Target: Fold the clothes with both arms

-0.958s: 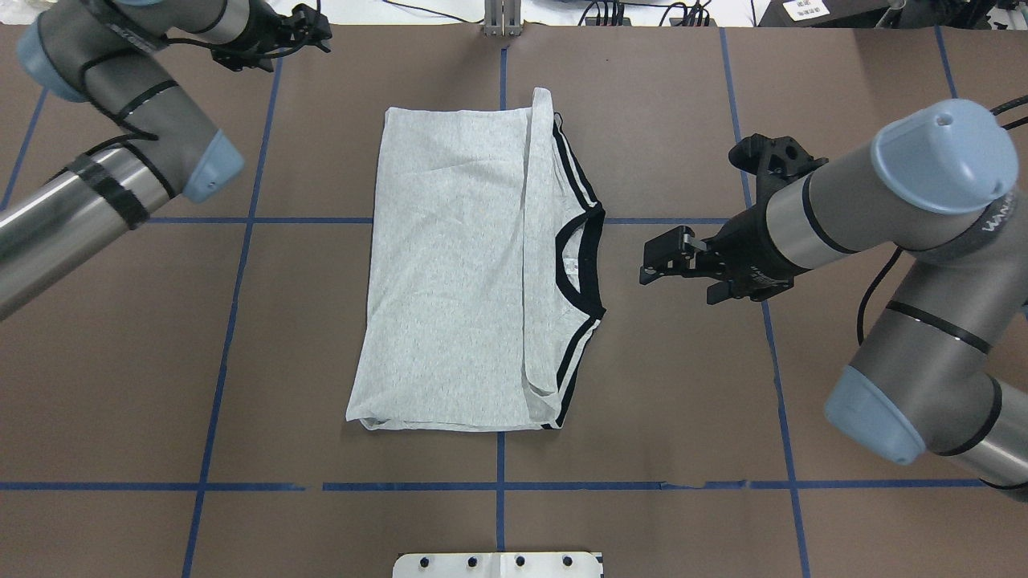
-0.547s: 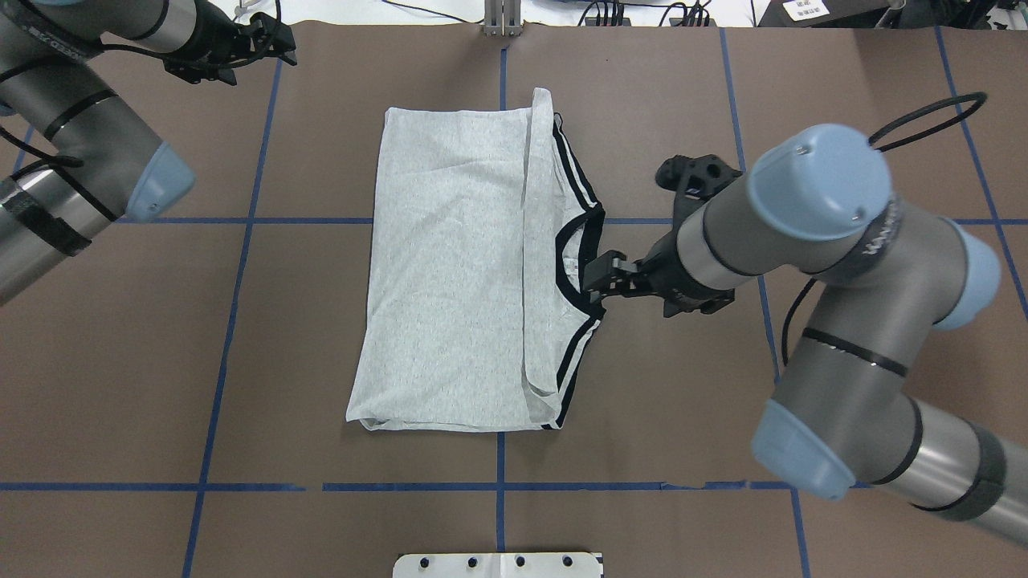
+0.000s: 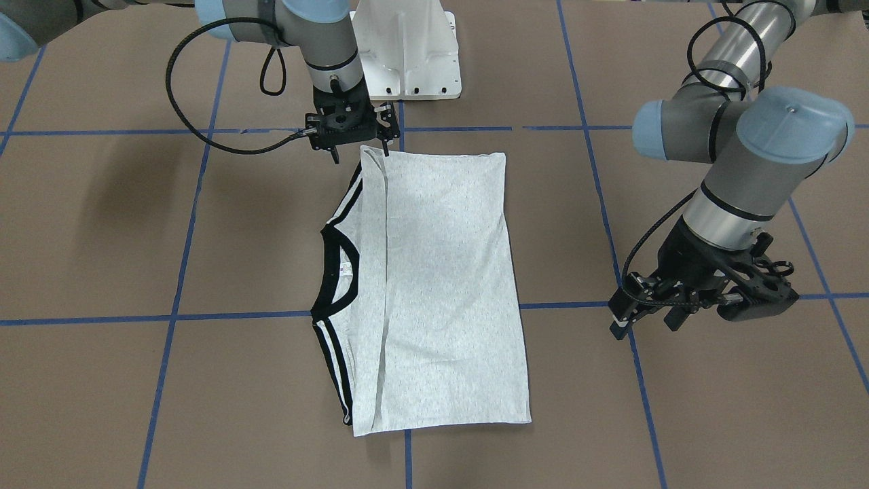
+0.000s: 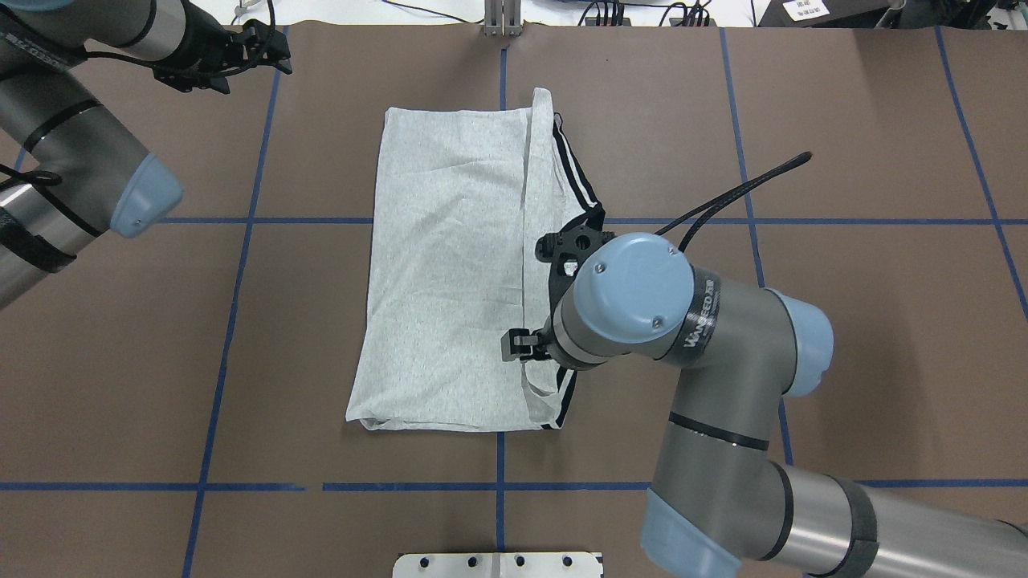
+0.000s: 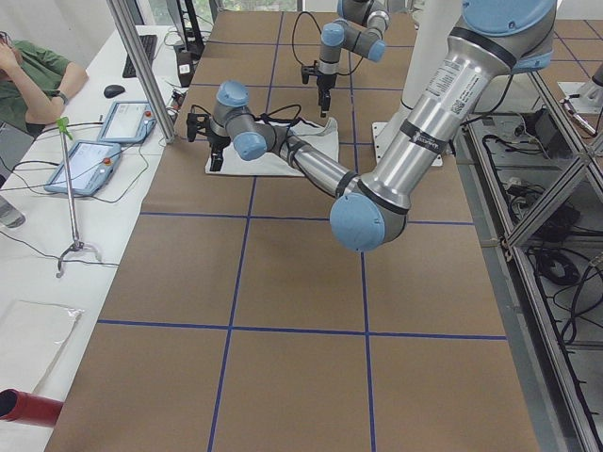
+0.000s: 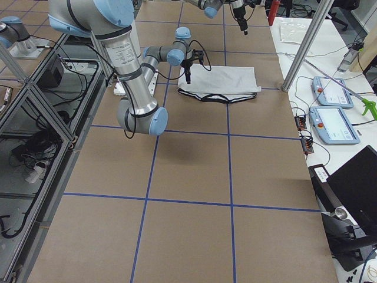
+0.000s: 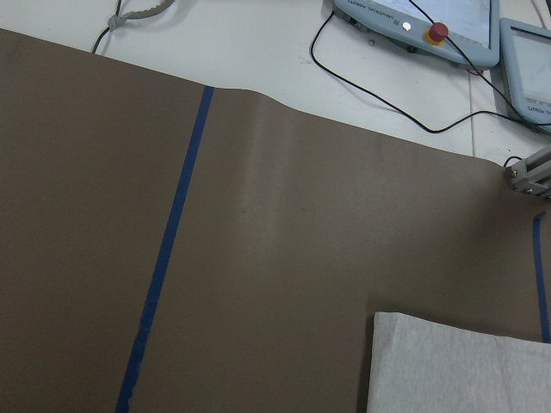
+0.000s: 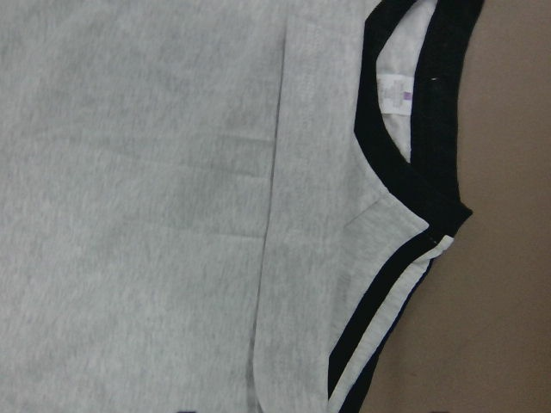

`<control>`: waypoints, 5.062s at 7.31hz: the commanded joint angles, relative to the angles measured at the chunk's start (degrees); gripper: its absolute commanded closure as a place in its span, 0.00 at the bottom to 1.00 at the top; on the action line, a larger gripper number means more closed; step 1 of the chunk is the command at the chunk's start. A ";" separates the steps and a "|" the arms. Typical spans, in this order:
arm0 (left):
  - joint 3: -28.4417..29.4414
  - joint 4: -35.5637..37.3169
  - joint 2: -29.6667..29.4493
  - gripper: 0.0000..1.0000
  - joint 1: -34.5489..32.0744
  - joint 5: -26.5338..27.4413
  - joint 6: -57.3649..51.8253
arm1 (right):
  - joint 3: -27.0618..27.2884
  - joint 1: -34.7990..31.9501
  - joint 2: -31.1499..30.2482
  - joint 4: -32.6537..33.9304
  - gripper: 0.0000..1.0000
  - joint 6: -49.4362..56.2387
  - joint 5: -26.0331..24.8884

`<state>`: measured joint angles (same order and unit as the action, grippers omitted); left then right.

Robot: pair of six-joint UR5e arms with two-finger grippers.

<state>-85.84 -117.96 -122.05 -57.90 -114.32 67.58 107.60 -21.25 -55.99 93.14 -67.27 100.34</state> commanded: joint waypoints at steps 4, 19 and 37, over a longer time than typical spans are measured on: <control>0.67 -0.17 0.14 0.00 0.24 -0.12 0.10 | -2.22 4.73 -0.17 -0.24 0.49 10.40 -7.26; 0.93 -0.26 0.23 0.00 0.95 -0.03 0.19 | 5.77 4.56 -12.92 -5.43 0.00 8.21 -3.92; 2.60 -0.96 -0.03 0.00 1.03 -0.03 0.01 | -16.46 -3.88 2.73 -3.76 0.00 19.54 -8.93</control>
<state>-83.23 -118.92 -122.08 -56.90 -114.35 67.57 91.21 -25.14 -53.24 89.25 -47.72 91.39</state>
